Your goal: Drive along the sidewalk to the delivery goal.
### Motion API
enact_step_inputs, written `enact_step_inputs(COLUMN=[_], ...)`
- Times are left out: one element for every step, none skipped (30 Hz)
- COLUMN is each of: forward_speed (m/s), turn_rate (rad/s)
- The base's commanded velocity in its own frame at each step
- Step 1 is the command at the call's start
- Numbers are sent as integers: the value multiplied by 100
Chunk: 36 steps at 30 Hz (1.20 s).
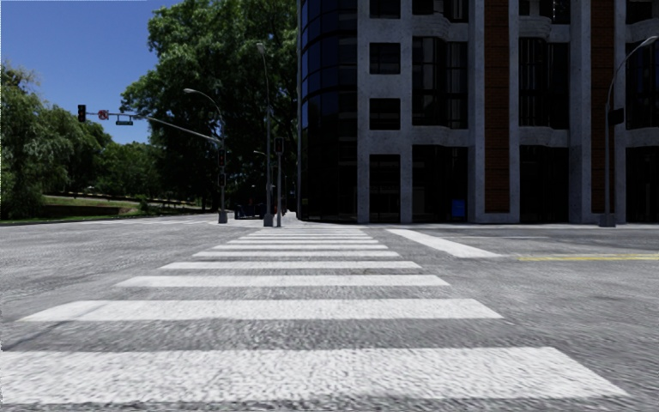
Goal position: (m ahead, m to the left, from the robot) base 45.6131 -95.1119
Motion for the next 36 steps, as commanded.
enact_step_inputs(forward_speed=[200,200,200,200,200,200,200,200,200,200,200,200,200,200,200,200,200,200,200,200,200,200,200,200,200,200,200,200,200,200,200,200,200,200,200,200], turn_rate=[0,0,0,0,0,0,0,0,0,0,0,0,0,0,0,0,0,0,0,0,0,0,0,0,0,0,0,0,0,0,0,0,0,0,0,0])
